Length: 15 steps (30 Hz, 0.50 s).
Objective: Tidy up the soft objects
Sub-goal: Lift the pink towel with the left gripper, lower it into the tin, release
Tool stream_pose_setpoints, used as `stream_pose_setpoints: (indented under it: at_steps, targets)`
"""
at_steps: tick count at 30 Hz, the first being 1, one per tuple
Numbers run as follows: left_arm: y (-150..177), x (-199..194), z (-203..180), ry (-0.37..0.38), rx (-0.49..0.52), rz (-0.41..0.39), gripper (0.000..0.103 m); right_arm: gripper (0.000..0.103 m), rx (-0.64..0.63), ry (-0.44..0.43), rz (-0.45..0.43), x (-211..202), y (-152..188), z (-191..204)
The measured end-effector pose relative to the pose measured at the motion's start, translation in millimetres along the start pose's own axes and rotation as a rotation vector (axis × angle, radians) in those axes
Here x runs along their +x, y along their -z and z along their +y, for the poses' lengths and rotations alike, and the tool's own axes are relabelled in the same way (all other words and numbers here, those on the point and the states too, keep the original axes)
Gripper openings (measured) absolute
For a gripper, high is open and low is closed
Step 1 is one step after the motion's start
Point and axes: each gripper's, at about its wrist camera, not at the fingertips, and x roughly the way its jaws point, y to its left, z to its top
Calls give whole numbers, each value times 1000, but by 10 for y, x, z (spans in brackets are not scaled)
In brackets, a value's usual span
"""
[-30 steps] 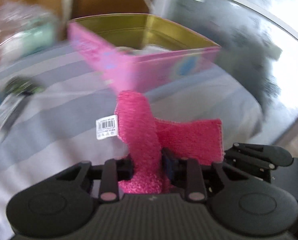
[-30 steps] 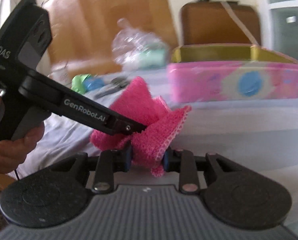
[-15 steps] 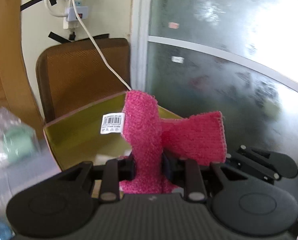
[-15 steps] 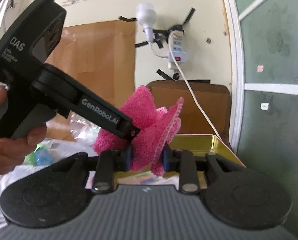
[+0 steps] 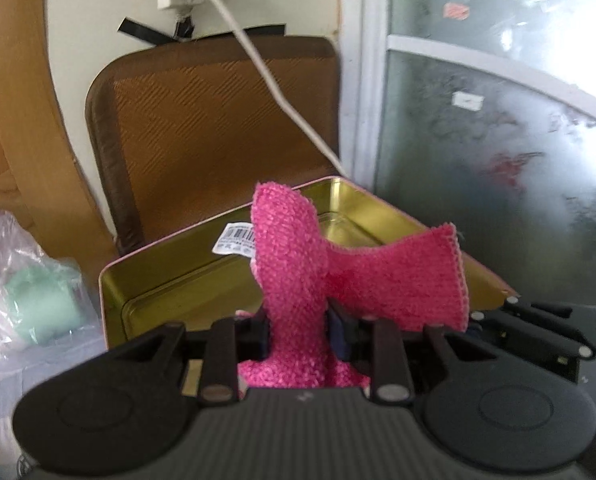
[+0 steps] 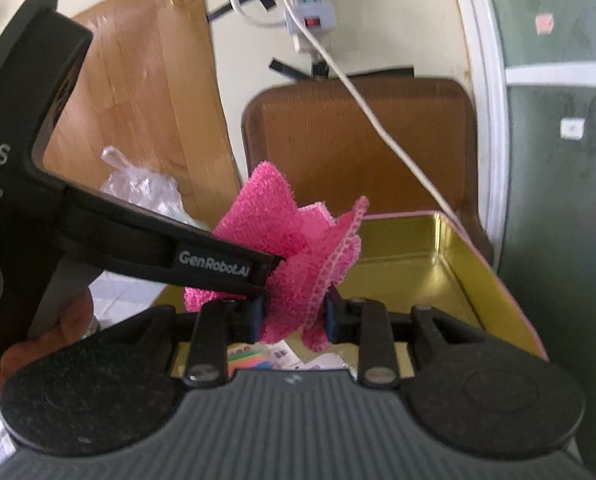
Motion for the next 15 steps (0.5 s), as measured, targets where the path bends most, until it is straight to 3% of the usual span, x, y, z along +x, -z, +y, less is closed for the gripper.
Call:
stream_pose_setpoints:
  at_steps: [3,5,7,15]
  targets:
    - [14,130,40,-32,-7,10,29,33,-1,-2,33,106,8,5]
    - [30,190,66,-58,-9,15,32,41,4,15,58,189,-1,9]
    - [43,232,104,-88,-14,16,38,55,11,71,71,240,3,10]
    - [191,105,298,-208,-16,-17,50,54,38,143,66,151,0,44]
